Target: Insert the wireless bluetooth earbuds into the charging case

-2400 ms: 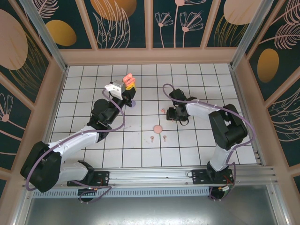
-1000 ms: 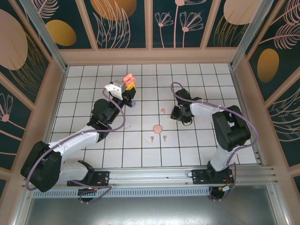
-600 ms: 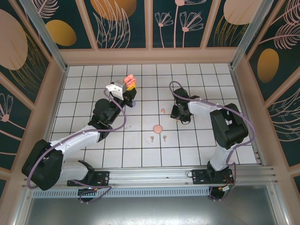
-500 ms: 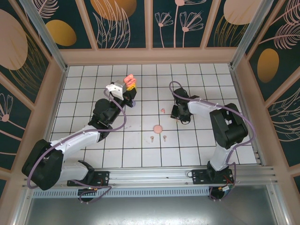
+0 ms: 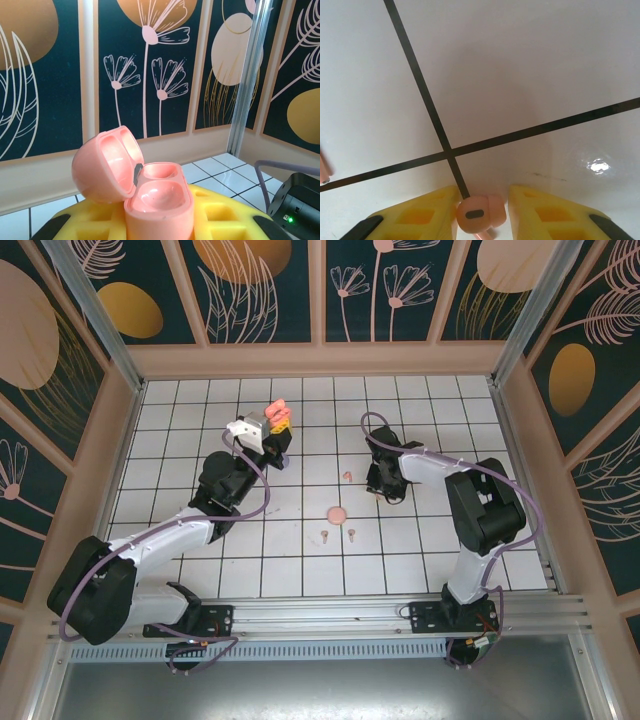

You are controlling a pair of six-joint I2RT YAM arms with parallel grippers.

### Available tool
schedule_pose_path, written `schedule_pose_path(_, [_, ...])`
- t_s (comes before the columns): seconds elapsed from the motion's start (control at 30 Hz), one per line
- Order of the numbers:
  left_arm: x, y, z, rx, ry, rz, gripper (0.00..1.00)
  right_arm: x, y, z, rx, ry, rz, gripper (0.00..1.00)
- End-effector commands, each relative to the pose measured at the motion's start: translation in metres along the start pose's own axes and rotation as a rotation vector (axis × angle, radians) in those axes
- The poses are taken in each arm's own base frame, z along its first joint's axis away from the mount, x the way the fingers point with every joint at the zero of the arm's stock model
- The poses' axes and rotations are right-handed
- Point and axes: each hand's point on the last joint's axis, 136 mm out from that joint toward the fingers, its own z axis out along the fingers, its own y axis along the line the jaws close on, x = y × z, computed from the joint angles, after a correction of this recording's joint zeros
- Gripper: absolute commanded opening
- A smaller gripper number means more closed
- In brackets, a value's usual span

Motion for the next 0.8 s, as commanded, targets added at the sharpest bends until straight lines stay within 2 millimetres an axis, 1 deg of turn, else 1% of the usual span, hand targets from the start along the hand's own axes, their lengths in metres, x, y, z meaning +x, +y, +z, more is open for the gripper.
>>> schedule_pose_path(0.0, [-0.006,-0.007,-0.001,0.030,-0.032,0.006,0.00,-0.002,0.006,0.011,0.004,0.000,0.004,0.30])
schedule_pose_path(0.17, [-0.005,-0.007,-0.001,0.033,-0.030,-0.001,0.00,-0.004,0.010,0.008,-0.012,-0.010,0.003,0.22])
schedule_pose_path(0.23, [-0.005,-0.008,-0.001,0.034,-0.028,0.000,0.00,-0.007,0.011,0.004,-0.021,-0.023,0.005,0.20])
schedule_pose_path(0.3, [-0.005,-0.008,-0.001,0.035,-0.026,0.000,0.00,-0.010,0.013,-0.002,-0.037,-0.042,0.007,0.20])
schedule_pose_path(0.4, [-0.005,-0.009,-0.002,0.039,-0.020,0.001,0.00,-0.017,0.017,-0.017,-0.071,-0.086,0.017,0.20])
schedule_pose_path(0.5, [-0.006,-0.010,-0.005,0.047,-0.018,0.009,0.00,-0.026,0.024,-0.038,-0.127,-0.142,0.025,0.20])
schedule_pose_path(0.6, [-0.006,-0.012,-0.010,0.058,-0.019,0.021,0.00,-0.036,0.035,-0.068,-0.204,-0.208,0.028,0.20])
schedule_pose_path(0.7, [-0.006,-0.015,-0.015,0.076,-0.021,0.037,0.00,-0.050,0.048,-0.106,-0.294,-0.292,0.027,0.20])
schedule_pose_path(0.73, [-0.006,-0.016,-0.016,0.085,-0.021,0.043,0.00,-0.052,0.058,-0.123,-0.360,-0.308,0.020,0.20])
schedule_pose_path(0.77, [-0.006,-0.018,-0.018,0.096,-0.021,0.049,0.00,-0.055,0.063,-0.134,-0.393,-0.326,0.017,0.20])
